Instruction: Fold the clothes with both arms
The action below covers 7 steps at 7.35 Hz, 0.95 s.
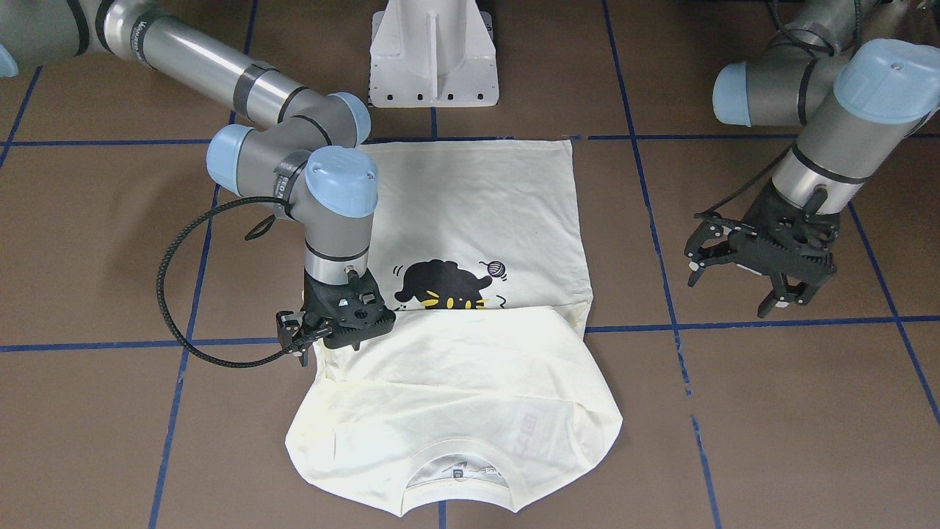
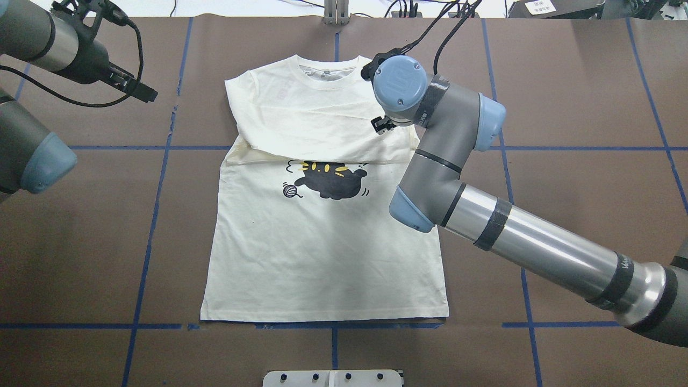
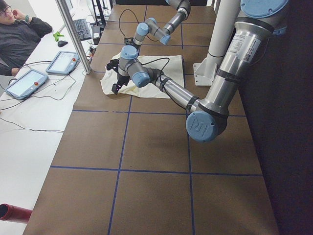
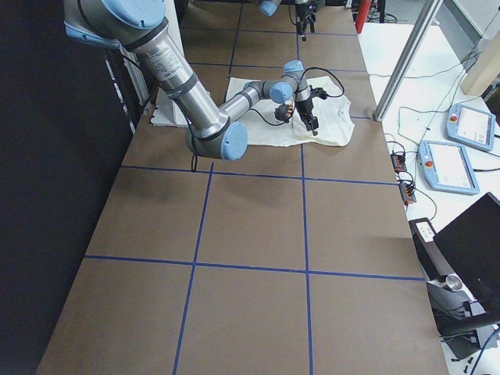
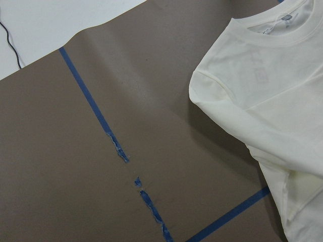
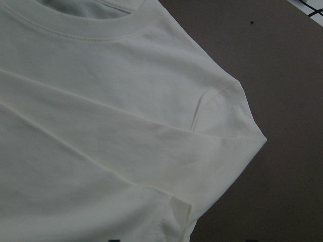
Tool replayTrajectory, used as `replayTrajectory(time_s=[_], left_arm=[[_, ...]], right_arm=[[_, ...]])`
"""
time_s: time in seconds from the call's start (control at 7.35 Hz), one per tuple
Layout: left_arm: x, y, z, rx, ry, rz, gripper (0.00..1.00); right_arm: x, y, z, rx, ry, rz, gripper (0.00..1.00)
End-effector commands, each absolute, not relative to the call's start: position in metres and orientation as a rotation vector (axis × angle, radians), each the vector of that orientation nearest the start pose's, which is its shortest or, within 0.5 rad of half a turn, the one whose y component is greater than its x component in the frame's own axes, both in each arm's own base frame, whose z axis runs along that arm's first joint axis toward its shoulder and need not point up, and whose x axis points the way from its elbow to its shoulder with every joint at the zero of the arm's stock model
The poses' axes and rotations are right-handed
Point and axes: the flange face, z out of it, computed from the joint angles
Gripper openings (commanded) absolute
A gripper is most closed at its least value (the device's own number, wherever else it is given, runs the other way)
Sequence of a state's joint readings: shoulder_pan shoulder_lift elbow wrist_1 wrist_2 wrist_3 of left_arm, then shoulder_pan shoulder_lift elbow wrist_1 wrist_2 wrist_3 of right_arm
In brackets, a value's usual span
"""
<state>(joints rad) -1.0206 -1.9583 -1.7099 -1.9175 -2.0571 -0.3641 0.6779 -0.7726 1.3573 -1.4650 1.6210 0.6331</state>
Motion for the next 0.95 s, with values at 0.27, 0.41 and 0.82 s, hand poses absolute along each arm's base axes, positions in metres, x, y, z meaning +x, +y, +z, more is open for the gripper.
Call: replayTrajectory(time_s=[0.27,0.41,0.82], left_arm=[[0.263,-0.555,0.325,0.492,0.886,0.182,1.0],[0.273,-0.513,0.324,0.484,0.933,0.169,1.0],[0.322,-0.403,0.313,0.394,1.017,-0.016,1.0]], right_arm=[[-0.455,-0.496,0.256,0.352,-0.855,-0.089,1.0],[-0.453,-0.463,0.278,0.315,-0.948,0.014,1.0],[-0.424,-0.312,0.312,0.28,-1.029,0.189,0.99]])
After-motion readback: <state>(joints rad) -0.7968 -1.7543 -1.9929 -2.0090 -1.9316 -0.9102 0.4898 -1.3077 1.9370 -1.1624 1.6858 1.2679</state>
